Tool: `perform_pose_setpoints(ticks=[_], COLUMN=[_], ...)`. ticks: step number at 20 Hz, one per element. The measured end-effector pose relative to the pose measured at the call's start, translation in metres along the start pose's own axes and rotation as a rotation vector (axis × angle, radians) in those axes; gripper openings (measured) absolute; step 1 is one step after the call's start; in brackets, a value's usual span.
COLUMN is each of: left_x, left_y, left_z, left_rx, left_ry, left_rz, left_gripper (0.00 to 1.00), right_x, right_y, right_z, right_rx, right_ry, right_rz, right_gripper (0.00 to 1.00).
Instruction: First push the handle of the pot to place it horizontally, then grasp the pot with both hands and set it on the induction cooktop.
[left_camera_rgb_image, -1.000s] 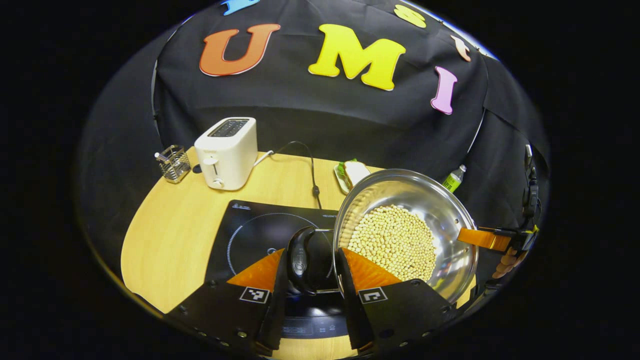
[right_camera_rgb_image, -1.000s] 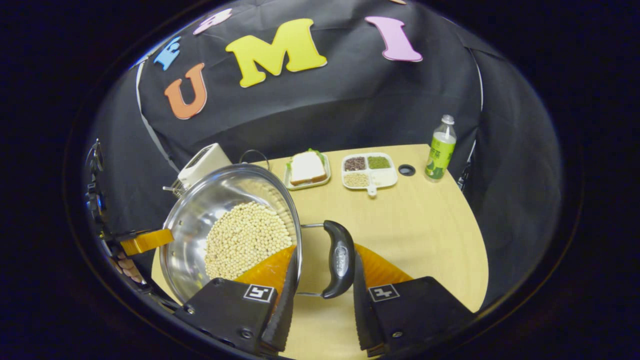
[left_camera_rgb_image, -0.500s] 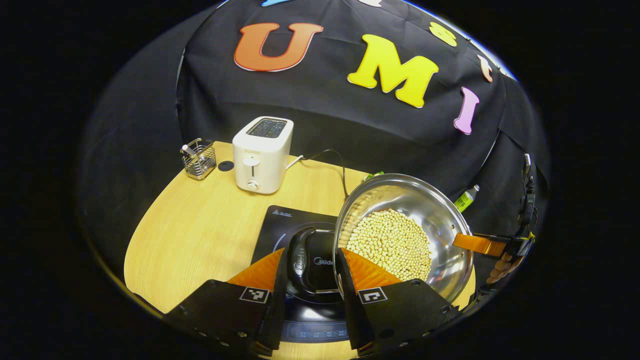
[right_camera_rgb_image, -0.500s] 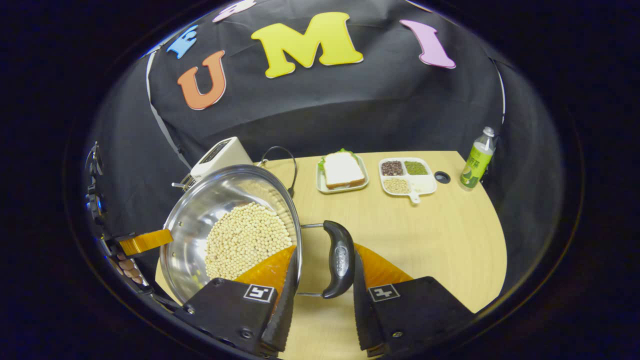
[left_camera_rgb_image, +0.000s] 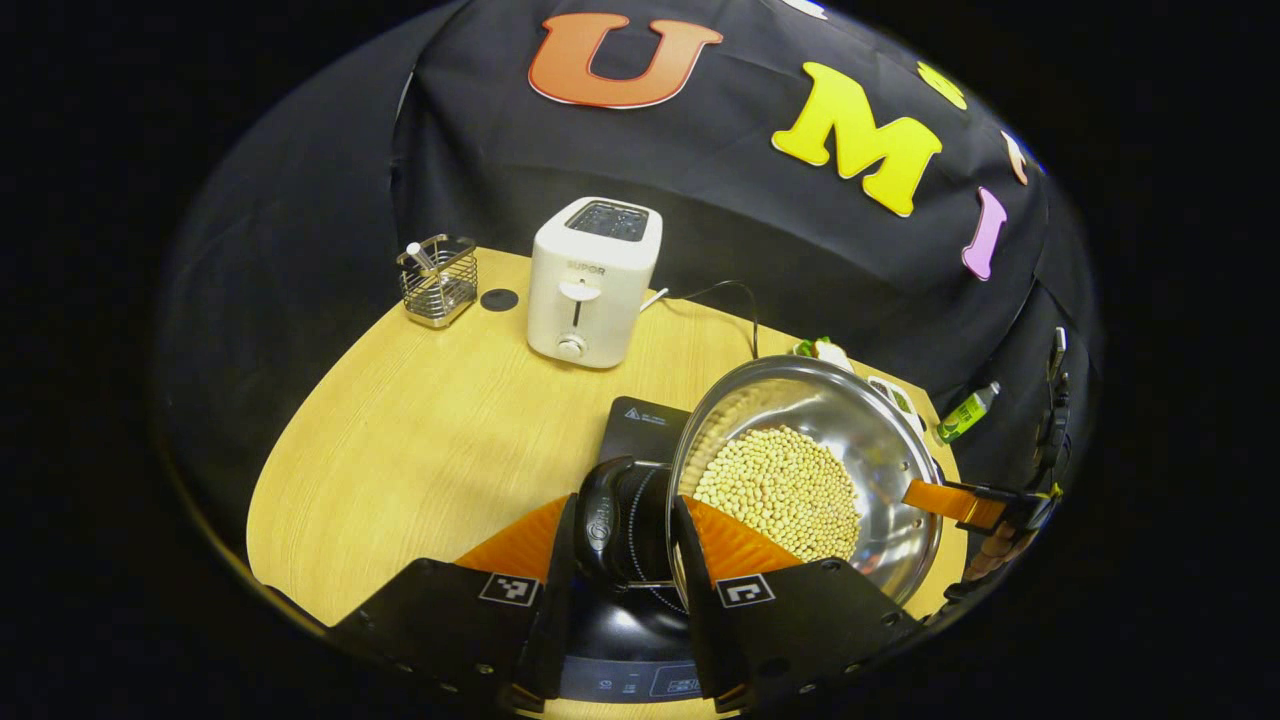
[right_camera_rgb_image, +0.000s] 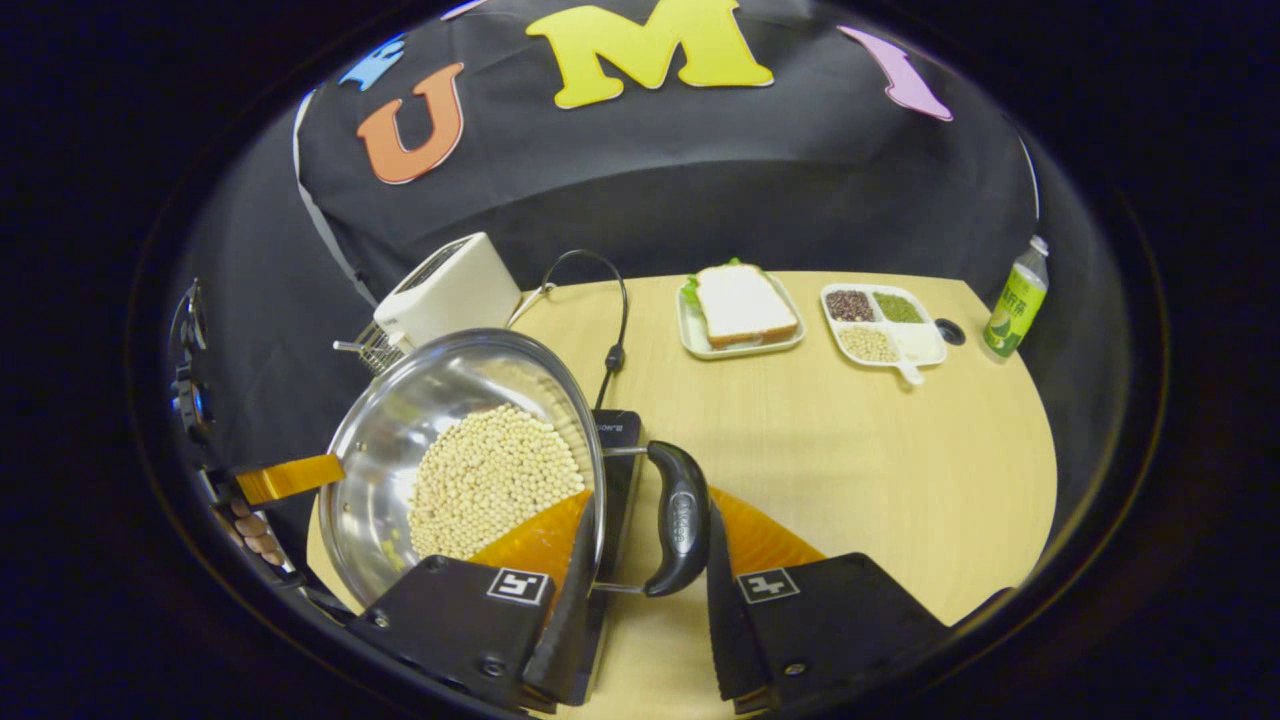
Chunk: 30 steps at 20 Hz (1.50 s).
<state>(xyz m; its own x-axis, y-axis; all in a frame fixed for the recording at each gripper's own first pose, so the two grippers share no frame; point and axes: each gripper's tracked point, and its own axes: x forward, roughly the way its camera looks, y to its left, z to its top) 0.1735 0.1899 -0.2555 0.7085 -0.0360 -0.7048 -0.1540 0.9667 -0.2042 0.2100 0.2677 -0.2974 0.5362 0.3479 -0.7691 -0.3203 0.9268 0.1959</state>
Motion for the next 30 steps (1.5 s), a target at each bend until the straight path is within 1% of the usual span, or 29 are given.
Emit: perform_pose_setpoints(ticks=[3, 8, 13, 14, 15, 16, 17, 18, 19, 20, 21, 22, 23, 24, 25, 26, 27, 28, 29, 30], left_x=[0.003, 0.007, 0.012, 0.011, 0.011, 0.010, 0.010, 0.010, 0.009, 0.007, 0.004, 0.005, 0.003, 0.001, -0.002, -0.007, -0.013, -0.020, -0.028, -0.040], left_y=[0.008, 0.017, 0.018, 0.017, 0.018, 0.018, 0.018, 0.017, 0.020, 0.020, 0.019, 0.018, 0.016, 0.015, 0.015, 0.015, 0.017, 0.020, 0.019, 0.013], left_z=[0.001, 0.001, 0.001, 0.001, 0.001, 0.001, 0.001, 0.002, 0.002, 0.003, 0.004, 0.002, 0.003, 0.005, 0.007, 0.008, 0.014, 0.021, 0.024, 0.027], left_rx=[0.003, 0.015, 0.015, 0.022, 0.032, 0.037, 0.045, 0.057, 0.071, 0.081, 0.085, 0.088, 0.096, 0.108, 0.117, 0.126, 0.135, 0.142, 0.146, 0.146], left_ry=[0.007, 0.013, 0.012, 0.006, 0.003, 0.002, 0.000, -0.006, -0.012, -0.019, -0.028, -0.030, -0.039, -0.057, -0.075, -0.092, -0.129, -0.168, -0.193, -0.220], left_rz=[0.006, -0.006, -0.039, -0.041, -0.041, -0.040, -0.039, -0.034, -0.015, -0.011, -0.009, -0.009, -0.014, -0.018, -0.016, -0.009, 0.010, 0.031, 0.035, 0.030], left_gripper=[0.49, 0.49, 0.49, 0.40, 0.60, 0.41, 0.42, 0.46, 0.58, 0.84, 0.70, 0.92, 0.94, 0.95, 0.96, 0.96, 0.96, 0.96, 0.96, 0.96], right_x=[0.008, 0.017, 0.017, 0.018, 0.019, 0.020, 0.020, 0.021, 0.021, 0.021, 0.019, 0.019, 0.017, 0.016, 0.013, 0.010, 0.004, -0.002, -0.011, -0.021], right_y=[0.006, 0.013, 0.014, 0.014, 0.014, 0.014, 0.014, 0.014, 0.013, 0.012, 0.012, 0.011, 0.009, 0.009, 0.008, 0.009, 0.013, 0.012, 0.009, 0.007], right_z=[-0.006, -0.016, -0.015, -0.015, -0.013, -0.013, -0.011, -0.010, -0.009, -0.009, -0.008, -0.009, -0.007, -0.006, -0.003, -0.001, 0.000, -0.001, -0.002, -0.001], right_rx=[0.025, 0.050, 0.066, 0.069, 0.069, 0.071, 0.064, 0.060, 0.054, 0.051, 0.046, 0.040, 0.034, 0.026, 0.017, 0.012, 0.009, 0.006, 0.003, -0.006], right_ry=[0.005, 0.000, -0.034, -0.037, -0.044, -0.054, -0.065, -0.078, -0.087, -0.102, -0.113, -0.126, -0.141, -0.160, -0.183, -0.205, -0.217, -0.225, -0.237, -0.257], right_rz=[0.006, 0.015, 0.017, 0.023, 0.028, 0.035, 0.042, 0.046, 0.045, 0.047, 0.045, 0.036, 0.029, 0.023, 0.022, 0.030, 0.047, 0.052, 0.043, 0.039], right_gripper=[0.53, 0.53, 0.53, 0.54, 0.54, 0.56, 0.57, 0.58, 0.58, 0.63, 0.65, 0.65, 0.66, 0.80, 0.84, 0.84, 0.85, 0.84, 0.84, 0.83])
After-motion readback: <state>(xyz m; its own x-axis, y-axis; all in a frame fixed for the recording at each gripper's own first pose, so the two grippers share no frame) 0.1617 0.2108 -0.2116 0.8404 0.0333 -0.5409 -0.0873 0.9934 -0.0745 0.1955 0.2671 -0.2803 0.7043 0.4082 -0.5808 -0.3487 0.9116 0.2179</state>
